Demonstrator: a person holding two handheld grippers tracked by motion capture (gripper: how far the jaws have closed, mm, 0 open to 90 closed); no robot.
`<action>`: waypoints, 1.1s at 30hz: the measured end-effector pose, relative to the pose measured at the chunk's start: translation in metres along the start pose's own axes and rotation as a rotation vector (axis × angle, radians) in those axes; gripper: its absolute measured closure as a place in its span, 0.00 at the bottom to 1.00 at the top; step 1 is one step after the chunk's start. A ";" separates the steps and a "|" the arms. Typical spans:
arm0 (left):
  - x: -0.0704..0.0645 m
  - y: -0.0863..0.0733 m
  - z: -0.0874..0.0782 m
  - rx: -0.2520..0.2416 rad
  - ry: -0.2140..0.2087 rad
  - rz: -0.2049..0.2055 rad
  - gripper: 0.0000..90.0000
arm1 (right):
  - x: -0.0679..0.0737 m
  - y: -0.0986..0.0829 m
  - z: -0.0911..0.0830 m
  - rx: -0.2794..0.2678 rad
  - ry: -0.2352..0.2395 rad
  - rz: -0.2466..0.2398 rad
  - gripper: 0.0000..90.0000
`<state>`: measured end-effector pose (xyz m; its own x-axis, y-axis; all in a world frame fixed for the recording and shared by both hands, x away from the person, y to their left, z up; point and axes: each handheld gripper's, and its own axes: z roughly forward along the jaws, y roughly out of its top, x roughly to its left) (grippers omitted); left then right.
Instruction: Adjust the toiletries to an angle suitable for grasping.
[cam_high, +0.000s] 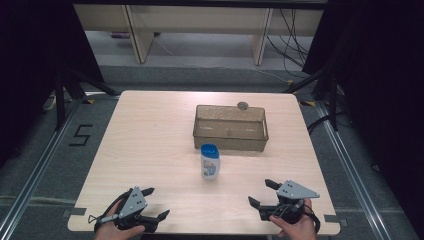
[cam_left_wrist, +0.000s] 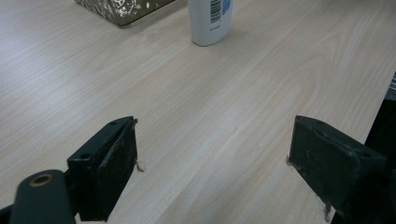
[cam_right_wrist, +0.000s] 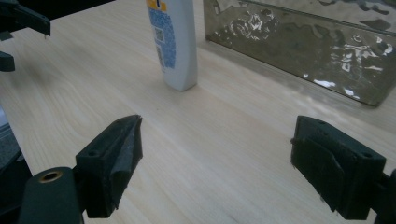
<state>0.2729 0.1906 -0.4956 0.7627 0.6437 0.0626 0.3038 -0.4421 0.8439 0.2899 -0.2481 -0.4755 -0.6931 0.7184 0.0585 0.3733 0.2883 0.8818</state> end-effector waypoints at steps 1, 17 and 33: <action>0.000 0.000 0.000 0.000 -0.001 -0.002 0.16 | 0.001 0.001 0.001 0.008 0.016 0.024 0.19; 0.001 -0.001 0.001 0.002 -0.002 -0.003 0.16 | 0.001 0.016 0.020 -0.016 0.043 -0.013 0.21; 0.002 0.000 0.000 0.007 0.002 0.009 0.16 | 0.005 0.036 0.047 -0.025 0.077 -0.078 0.20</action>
<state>0.2742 0.1915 -0.4961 0.7646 0.6405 0.0712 0.3009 -0.4525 0.8395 0.3296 -0.2044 -0.4653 -0.7650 0.6435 0.0244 0.3017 0.3247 0.8964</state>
